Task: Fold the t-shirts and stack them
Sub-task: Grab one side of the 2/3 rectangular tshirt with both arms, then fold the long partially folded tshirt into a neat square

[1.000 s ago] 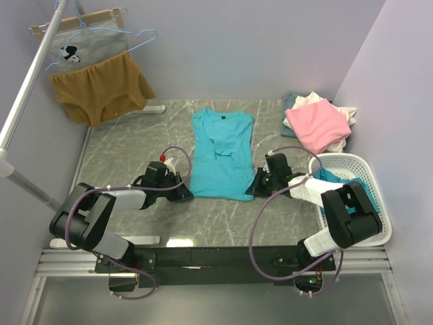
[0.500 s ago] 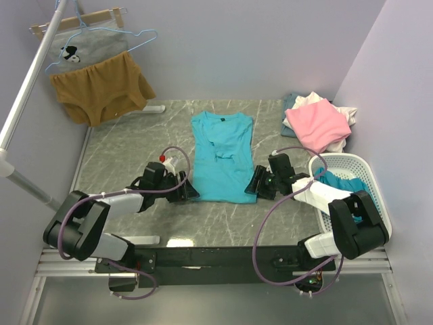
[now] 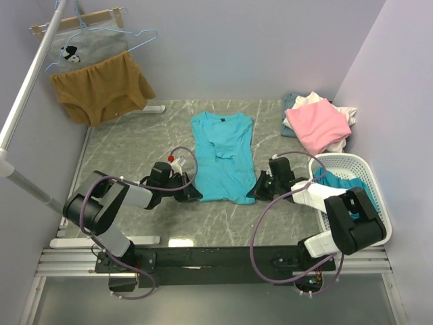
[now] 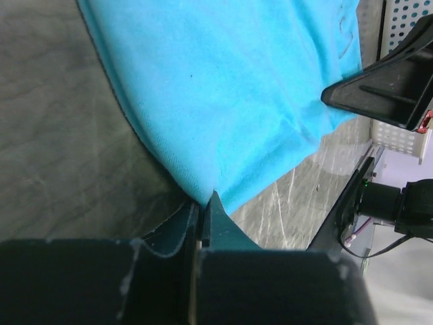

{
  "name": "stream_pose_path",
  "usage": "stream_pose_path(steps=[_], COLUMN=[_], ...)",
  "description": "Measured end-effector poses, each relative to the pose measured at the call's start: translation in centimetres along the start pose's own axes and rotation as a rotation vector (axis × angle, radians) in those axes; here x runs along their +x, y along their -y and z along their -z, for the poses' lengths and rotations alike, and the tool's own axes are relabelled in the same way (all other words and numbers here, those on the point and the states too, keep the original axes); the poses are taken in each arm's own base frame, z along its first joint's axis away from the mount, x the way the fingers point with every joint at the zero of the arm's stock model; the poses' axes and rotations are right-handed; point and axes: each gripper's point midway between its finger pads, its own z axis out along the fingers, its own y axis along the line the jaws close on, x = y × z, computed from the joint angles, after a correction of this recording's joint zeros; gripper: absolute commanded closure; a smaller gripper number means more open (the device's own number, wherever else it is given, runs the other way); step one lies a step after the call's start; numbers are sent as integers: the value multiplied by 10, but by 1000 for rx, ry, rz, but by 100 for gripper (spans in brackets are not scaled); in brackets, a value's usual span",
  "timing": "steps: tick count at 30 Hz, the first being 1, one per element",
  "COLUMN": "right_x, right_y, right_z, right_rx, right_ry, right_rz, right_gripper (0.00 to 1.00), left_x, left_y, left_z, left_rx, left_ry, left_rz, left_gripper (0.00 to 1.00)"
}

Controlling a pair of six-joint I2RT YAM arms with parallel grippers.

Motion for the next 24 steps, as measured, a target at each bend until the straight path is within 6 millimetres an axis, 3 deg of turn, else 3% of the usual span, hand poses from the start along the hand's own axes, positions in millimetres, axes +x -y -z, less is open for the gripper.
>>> stream_pose_path(steps=[5,8,13,18,24], right_x=[3,12,25,51,69], right_y=[2,6,2,-1,-9], right_z=[5,16,40,60,82], right_rx=[1,7,-33,-88,-150], right_ry=[5,3,20,-2,-7], right_rz=[2,5,27,50,69], right_gripper=[100,100,100,100,99], left_x=[6,20,47,67,70], left_y=[4,6,17,39,59], left_z=[2,10,29,51,77], left_rx=[-14,-50,-86,-75,-71], left_ry=[-15,-48,-92,-98,-44], left_rz=[-7,-10,-27,-45,-32], left_gripper=[99,99,99,99,99])
